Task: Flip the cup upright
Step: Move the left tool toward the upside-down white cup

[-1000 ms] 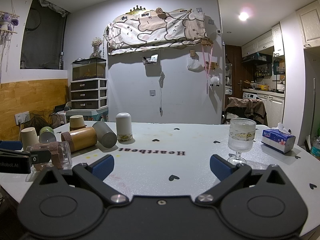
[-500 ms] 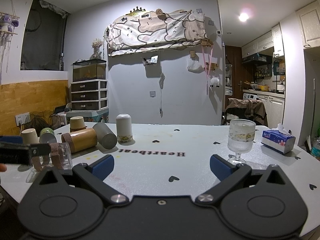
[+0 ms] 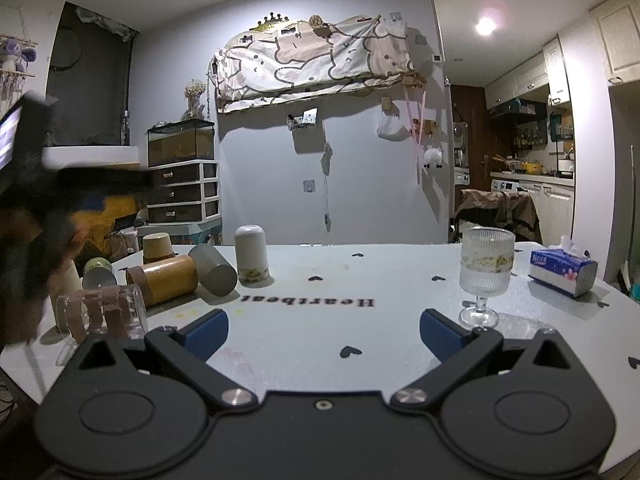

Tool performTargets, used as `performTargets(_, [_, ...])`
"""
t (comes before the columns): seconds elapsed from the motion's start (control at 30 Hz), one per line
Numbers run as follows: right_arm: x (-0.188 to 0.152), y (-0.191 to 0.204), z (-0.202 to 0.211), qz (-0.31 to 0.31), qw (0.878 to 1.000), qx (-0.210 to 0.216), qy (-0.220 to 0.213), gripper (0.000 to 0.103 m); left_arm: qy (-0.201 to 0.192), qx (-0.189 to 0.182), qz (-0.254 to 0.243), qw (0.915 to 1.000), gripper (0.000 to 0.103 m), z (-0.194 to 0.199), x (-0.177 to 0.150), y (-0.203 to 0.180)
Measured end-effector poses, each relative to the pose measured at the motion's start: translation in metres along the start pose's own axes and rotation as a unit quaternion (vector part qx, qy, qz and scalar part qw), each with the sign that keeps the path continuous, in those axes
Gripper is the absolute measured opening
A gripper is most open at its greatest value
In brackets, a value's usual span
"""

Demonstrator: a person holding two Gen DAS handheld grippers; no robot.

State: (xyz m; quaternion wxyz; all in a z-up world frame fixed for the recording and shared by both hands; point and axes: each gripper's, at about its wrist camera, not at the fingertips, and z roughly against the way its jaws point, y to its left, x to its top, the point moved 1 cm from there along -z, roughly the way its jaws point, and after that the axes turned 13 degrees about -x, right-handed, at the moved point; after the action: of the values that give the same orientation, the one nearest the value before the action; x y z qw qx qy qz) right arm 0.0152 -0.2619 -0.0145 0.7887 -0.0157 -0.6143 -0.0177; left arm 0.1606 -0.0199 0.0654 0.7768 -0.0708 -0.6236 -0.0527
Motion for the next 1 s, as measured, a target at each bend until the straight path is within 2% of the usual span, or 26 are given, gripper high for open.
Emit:
performTargets(0.13, [-0.004,-0.003,-0.007,-0.003,1.000,0.003,0.003,0.103,0.005,-0.001,0.016,0.9999,0.102,-0.054,0.009,-0.005])
performTargets(0.27, [-0.011,-0.010,-0.016,-0.010,1.000,0.002,0.013,0.103,0.016,0.035,0.031,0.9988,0.102,-0.115,0.009,-0.010])
performTargets(0.43, [-0.019,-0.017,-0.028,-0.015,1.000,0.005,0.021,0.103,0.060,0.075,0.058,0.9937,0.098,-0.181,-0.001,-0.007])
performTargets(0.53, [-0.021,-0.020,-0.037,-0.016,1.000,0.002,0.027,0.103,0.089,0.098,0.038,0.9905,0.098,-0.210,-0.006,-0.009])
performTargets(0.7, [-0.027,-0.032,-0.053,-0.025,0.999,-0.004,0.038,0.103,0.113,0.123,0.008,0.9859,0.098,-0.243,-0.013,-0.005])
performTargets(0.9, [-0.034,-0.039,-0.066,-0.034,0.998,-0.009,0.054,0.103,0.133,0.143,0.016,0.9806,0.098,-0.266,-0.017,0.011])
performTargets(1.0, [-0.036,-0.042,-0.069,-0.038,0.997,-0.012,0.059,0.103,0.145,0.139,0.033,0.9791,0.086,-0.274,-0.019,0.020])
